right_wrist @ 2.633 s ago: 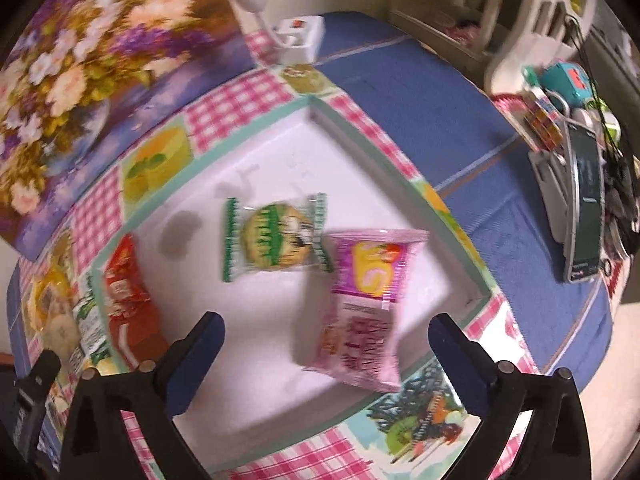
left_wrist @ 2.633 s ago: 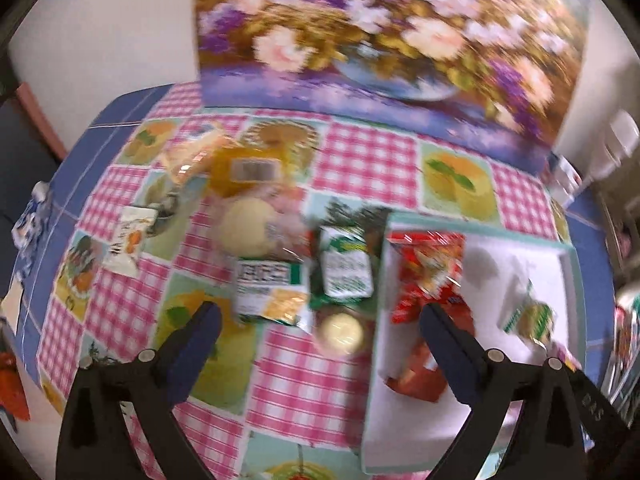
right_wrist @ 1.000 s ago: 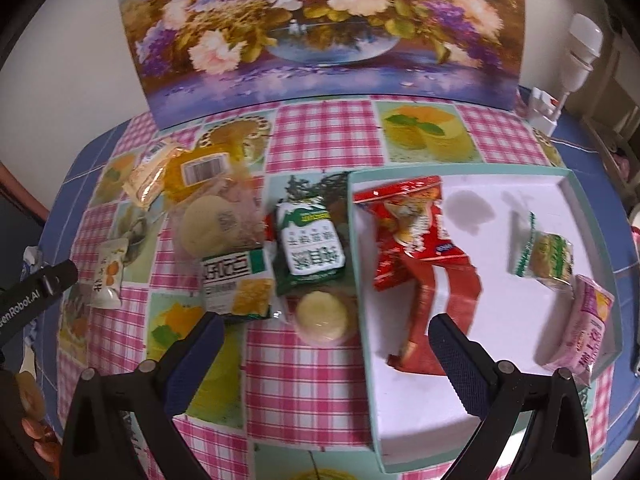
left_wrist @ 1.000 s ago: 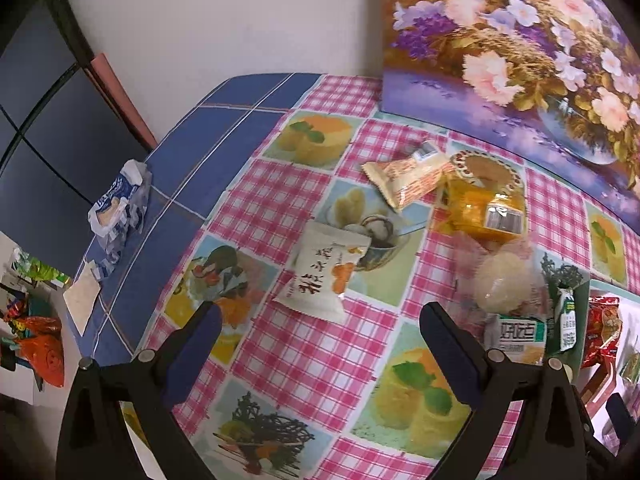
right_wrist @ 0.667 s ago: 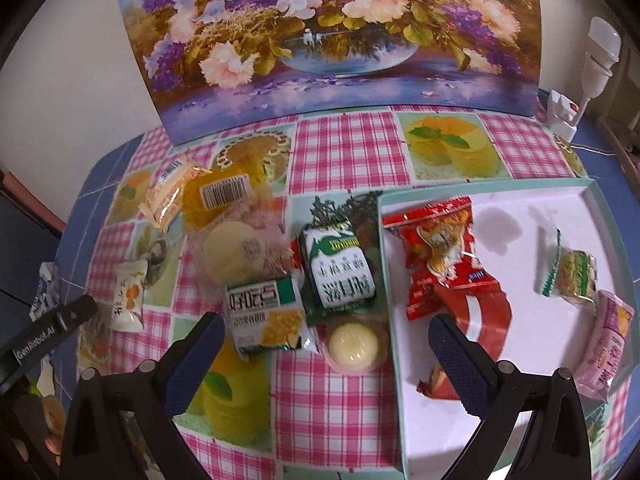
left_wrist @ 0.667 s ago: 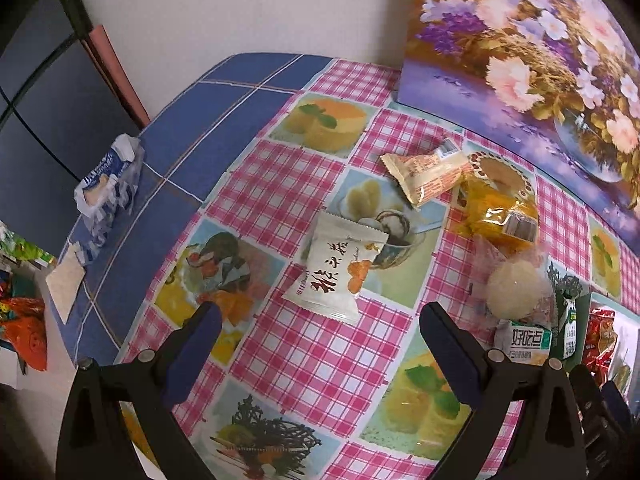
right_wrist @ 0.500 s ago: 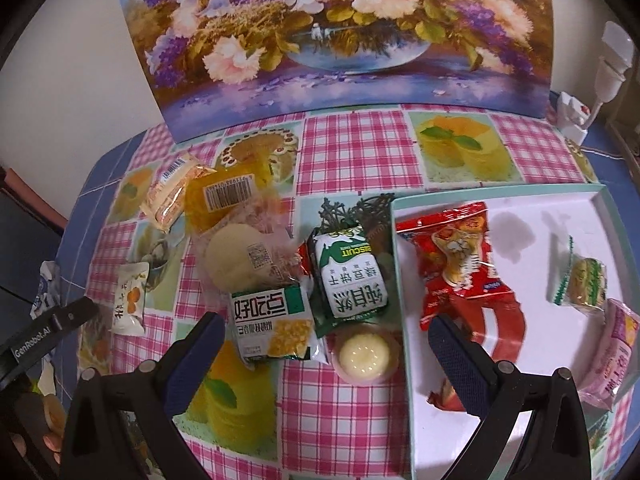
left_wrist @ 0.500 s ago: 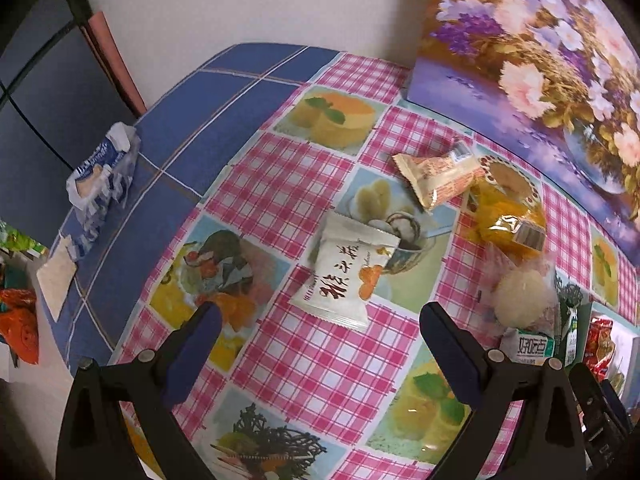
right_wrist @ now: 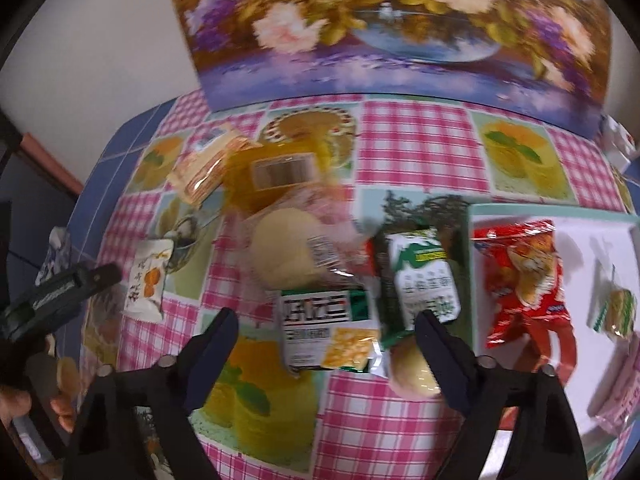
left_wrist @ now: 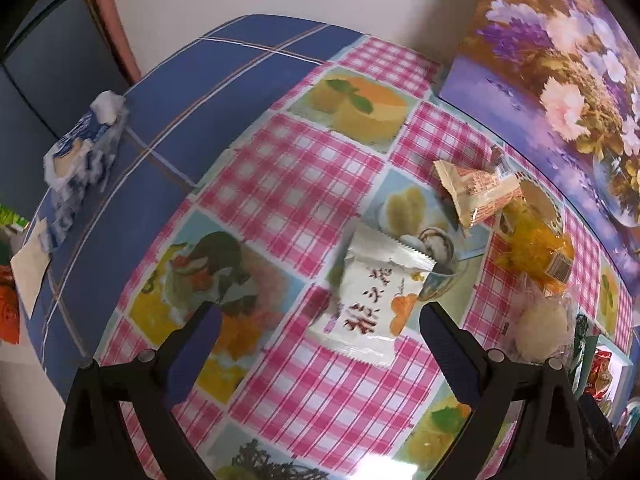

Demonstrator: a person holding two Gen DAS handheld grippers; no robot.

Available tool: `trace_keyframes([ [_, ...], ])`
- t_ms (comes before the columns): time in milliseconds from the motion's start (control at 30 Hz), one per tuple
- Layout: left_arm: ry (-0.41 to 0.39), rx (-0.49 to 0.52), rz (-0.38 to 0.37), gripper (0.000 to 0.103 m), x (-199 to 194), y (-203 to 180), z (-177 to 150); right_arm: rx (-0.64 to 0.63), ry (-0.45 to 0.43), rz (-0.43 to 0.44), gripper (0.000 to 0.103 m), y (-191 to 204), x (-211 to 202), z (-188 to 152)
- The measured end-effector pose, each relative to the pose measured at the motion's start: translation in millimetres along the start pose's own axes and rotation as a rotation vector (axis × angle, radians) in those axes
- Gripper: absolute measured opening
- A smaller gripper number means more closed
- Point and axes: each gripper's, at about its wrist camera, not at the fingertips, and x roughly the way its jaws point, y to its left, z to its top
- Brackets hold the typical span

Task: Organize snacks
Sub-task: 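Grasp the white pack with orange print with the left tool while the right tool grasps the green-white biscuit pack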

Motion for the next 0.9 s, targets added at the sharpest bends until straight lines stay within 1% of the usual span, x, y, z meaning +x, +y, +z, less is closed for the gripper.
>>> trace_keyframes([
  [33,0.002,0.007,-0.003,0.099,3,-2,2,-0.009,0.009,0.007,0.086,2,3,0],
  [167,0.006,0.031,-0.011,0.099,17,-8,5,-0.021,0.037,0.008,0.085,6,15,-2],
  [300,0.014,0.048,-0.020,0.099,31,-12,7,0.002,0.053,-0.018,0.084,-1,23,0],
  [433,0.024,0.070,0.006,0.099,45,-18,9,0.009,0.065,-0.017,0.084,-5,30,1],
  [533,0.028,0.081,0.000,0.097,53,-21,11,0.003,0.088,-0.022,0.080,-4,37,-2],
  [600,0.028,0.085,-0.006,0.085,55,-23,13,-0.010,0.097,-0.028,0.078,0,41,-3],
  [700,0.033,0.104,0.005,0.073,58,-25,13,-0.040,0.097,-0.057,0.077,6,44,-6],
  [733,0.030,0.109,-0.004,0.071,58,-26,13,-0.049,0.097,-0.070,0.075,8,44,-7],
  [767,0.029,0.113,-0.010,0.065,58,-27,14,-0.057,0.099,-0.081,0.072,10,46,-8],
  [800,0.028,0.118,-0.009,0.057,58,-28,15,-0.065,0.102,-0.089,0.069,12,47,-8],
  [833,0.027,0.123,-0.006,0.054,57,-29,15,-0.072,0.104,-0.090,0.068,13,48,-9],
  [900,0.034,0.132,0.001,0.054,57,-30,15,-0.082,0.097,-0.100,0.066,16,47,-10],
])
